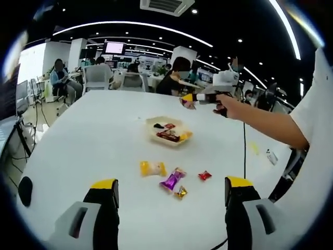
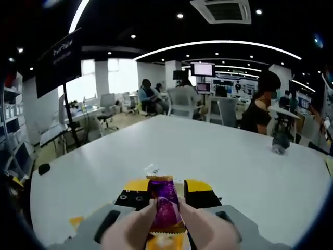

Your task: Place the target food into the container with the food tongs after gripping and lifting it, then release it inside without dropping or visibly crushing the food.

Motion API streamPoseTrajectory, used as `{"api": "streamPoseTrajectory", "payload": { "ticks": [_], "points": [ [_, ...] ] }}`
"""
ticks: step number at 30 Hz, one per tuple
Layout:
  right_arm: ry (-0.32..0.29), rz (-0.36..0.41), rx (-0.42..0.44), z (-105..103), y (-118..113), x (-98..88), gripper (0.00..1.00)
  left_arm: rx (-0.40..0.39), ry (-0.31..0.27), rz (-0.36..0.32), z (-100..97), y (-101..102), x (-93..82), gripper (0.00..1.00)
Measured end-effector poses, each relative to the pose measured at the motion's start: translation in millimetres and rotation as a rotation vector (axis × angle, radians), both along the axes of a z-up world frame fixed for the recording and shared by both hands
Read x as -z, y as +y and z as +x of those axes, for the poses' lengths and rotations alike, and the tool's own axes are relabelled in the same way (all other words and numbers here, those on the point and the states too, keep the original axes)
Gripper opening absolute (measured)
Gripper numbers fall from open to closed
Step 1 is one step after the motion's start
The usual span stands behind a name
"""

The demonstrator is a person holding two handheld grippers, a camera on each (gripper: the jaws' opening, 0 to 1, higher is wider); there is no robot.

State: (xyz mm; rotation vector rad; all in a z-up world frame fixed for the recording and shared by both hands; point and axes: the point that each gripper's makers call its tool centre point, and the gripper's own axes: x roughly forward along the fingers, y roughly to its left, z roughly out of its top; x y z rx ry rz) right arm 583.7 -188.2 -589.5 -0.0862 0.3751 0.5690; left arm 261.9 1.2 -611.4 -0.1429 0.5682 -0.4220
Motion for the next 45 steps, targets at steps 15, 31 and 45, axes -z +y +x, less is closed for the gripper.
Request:
{"api": "streamPoseTrajectory", "payload": {
  "ticks": [15,31,45],
  "points": [
    [0.002,-0.003,0.001,8,-4,-0.1,0.23,0.022,0.002,-0.014,-0.2,-12,2.4,0.83],
    [0.024,-0.014,0.003,5,-8,6.9,0.23,0.015,0.012,-0.028,-6.6,-11,6.4,0.83],
    [0.035,-0.017,0.005,11,-6,11.5,0.23,-0.033,-0.005,-0.037,-5.2,1,2.7,0.83]
  ]
}}
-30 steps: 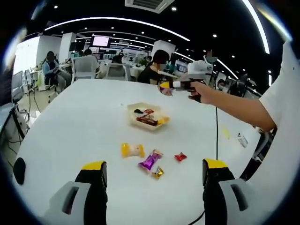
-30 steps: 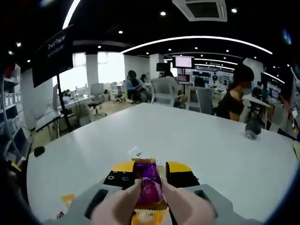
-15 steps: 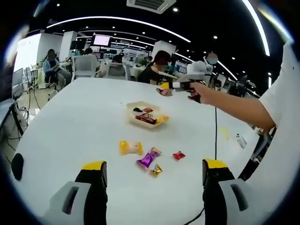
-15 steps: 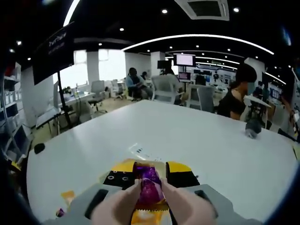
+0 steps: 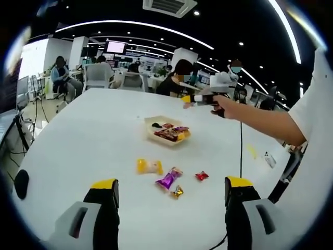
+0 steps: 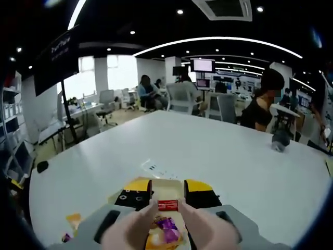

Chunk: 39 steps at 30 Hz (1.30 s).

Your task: Place the target food into the container with the food tongs after gripping and lifting it, then release it inside without dropping or visibly crushing the food.

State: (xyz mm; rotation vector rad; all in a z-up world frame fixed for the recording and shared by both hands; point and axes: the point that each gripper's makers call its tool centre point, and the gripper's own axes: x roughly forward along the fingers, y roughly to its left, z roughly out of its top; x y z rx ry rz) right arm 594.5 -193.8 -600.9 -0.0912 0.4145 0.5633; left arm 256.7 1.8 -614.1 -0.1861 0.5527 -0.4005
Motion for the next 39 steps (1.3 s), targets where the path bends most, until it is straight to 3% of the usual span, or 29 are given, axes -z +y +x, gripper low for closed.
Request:
{"api": "streamPoseTrajectory", "payload": {
  "ticks": [9,18,33,39],
  "points": [
    [0.012,-0.014,-0.016,-2,5,6.6,0.24,-0.026,0.008,0.003,-5.7,6,3.0,0.83],
    [0.001,-0.014,-0.011,-4,0,3.9,0.25,-0.024,-0.011,0.01,0.8,10,-3.3,0.83],
    [-0.045,0.049,-0.069,-40,8,-18.4,0.29,-0.013,-0.028,0.016,-2.7,12,-8.6,0.83],
    [-0.037,0.11,-0.09,-72,9,-16.9,0.29,0.011,-0.032,0.023,-3.7,10,-9.9,0.83]
  ]
}}
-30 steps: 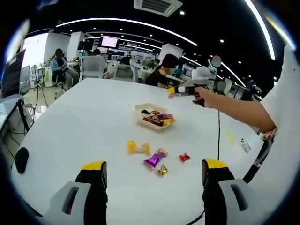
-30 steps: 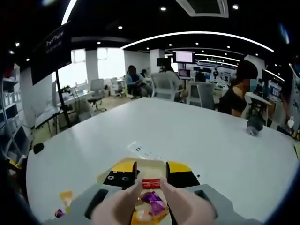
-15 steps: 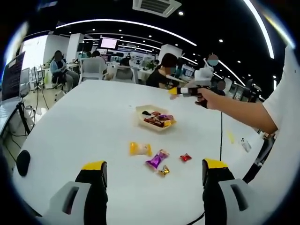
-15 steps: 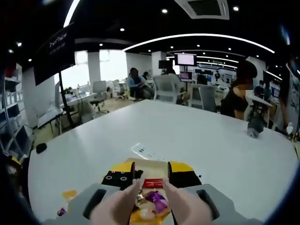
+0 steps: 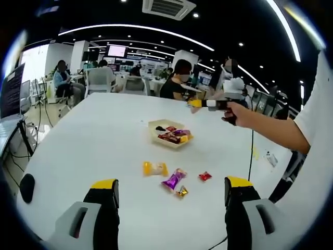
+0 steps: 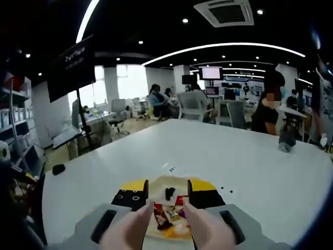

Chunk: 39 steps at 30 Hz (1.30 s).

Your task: Place the target food into the container with the food tongs after gripping and lifting it, then release it inside without dropping or visibly crushing the food.

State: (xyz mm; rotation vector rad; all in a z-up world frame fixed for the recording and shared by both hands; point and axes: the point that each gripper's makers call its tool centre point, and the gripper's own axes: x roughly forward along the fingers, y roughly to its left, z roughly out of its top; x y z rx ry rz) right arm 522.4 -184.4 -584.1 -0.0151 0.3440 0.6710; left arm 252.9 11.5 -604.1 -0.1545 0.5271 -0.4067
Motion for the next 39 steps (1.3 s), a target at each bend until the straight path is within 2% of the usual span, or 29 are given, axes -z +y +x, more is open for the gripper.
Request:
{"api": "streamPoseTrajectory", "payload": {
  "ticks": [5,11,15,23,26,29,34,39],
  "points": [
    [0.048,0.046,-0.004,-21,0,6.3,0.29,0.031,-0.007,-0.008,3.1,-5,-2.5,0.83],
    [0.057,0.039,0.009,-51,0,6.9,0.29,0.097,-0.027,-0.016,12.6,-11,-5.3,0.83],
    [0.063,0.048,0.052,-68,-4,4.2,0.29,0.151,-0.047,-0.022,18.2,-10,-9.9,0.83],
    [0.072,0.016,0.138,-105,1,0.5,0.3,0.219,-0.056,-0.035,16.8,15,-10.0,0.83],
    [0.074,0.012,0.175,-121,3,-2.0,0.3,0.244,-0.056,-0.025,12.1,28,-7.4,0.83],
    [0.079,-0.007,0.195,-130,5,-2.0,0.3,0.266,-0.06,-0.033,7.6,39,-5.9,0.83],
    [0.08,-0.012,0.261,-159,13,-6.8,0.3,0.295,-0.058,-0.053,-0.3,54,-2.3,0.83],
    [0.101,-0.027,0.306,-186,21,-1.2,0.3,0.335,-0.054,-0.062,-7.9,64,-0.6,0.83]
  ]
}}
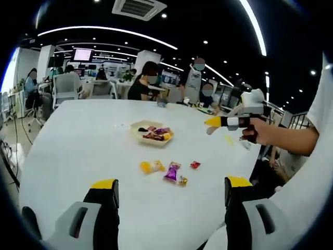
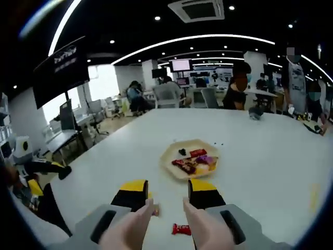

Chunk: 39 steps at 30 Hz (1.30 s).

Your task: Place the target food into the container with the food tongs after gripping and lifting it, then release it inside without dropping or visibly crushing the food.

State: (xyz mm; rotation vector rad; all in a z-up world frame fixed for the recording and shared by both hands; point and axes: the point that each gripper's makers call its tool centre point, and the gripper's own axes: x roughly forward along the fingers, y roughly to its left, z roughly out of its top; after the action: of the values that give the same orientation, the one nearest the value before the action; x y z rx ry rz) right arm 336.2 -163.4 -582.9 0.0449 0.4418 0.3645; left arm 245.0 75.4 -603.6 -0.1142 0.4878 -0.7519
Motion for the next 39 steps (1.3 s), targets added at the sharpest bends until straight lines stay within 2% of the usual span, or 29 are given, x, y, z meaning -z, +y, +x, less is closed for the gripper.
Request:
{"api": "streamPoseTrajectory", "payload": {
  "ticks": [5,10,18,23,28,35,39],
  "points": [
    [0.024,-0.009,0.052,-27,1,11.4,0.3,0.048,0.014,-0.003,-8.2,8,4.5,0.83],
    [0.051,-0.02,0.078,-54,5,25.5,0.3,0.114,0.034,0.005,-16.9,6,14.9,0.83],
    [0.072,-0.045,0.117,-77,-6,33.1,0.3,0.164,0.046,-0.023,-15.3,-9,20.9,0.83],
    [0.063,-0.05,0.122,-78,-16,32.8,0.3,0.183,0.053,-0.02,-11.9,-21,24.6,0.82],
    [0.067,-0.059,0.074,-69,-18,42.3,0.3,0.165,0.05,-0.002,-5.4,-25,20.6,0.82],
    [0.064,-0.076,-0.014,-45,-24,52.3,0.3,0.104,0.032,0.034,15.7,-34,10.3,0.82],
    [0.066,-0.081,-0.058,-33,-28,58.3,0.3,0.048,0.002,0.04,35.6,-44,-2.7,0.82]
  ]
}}
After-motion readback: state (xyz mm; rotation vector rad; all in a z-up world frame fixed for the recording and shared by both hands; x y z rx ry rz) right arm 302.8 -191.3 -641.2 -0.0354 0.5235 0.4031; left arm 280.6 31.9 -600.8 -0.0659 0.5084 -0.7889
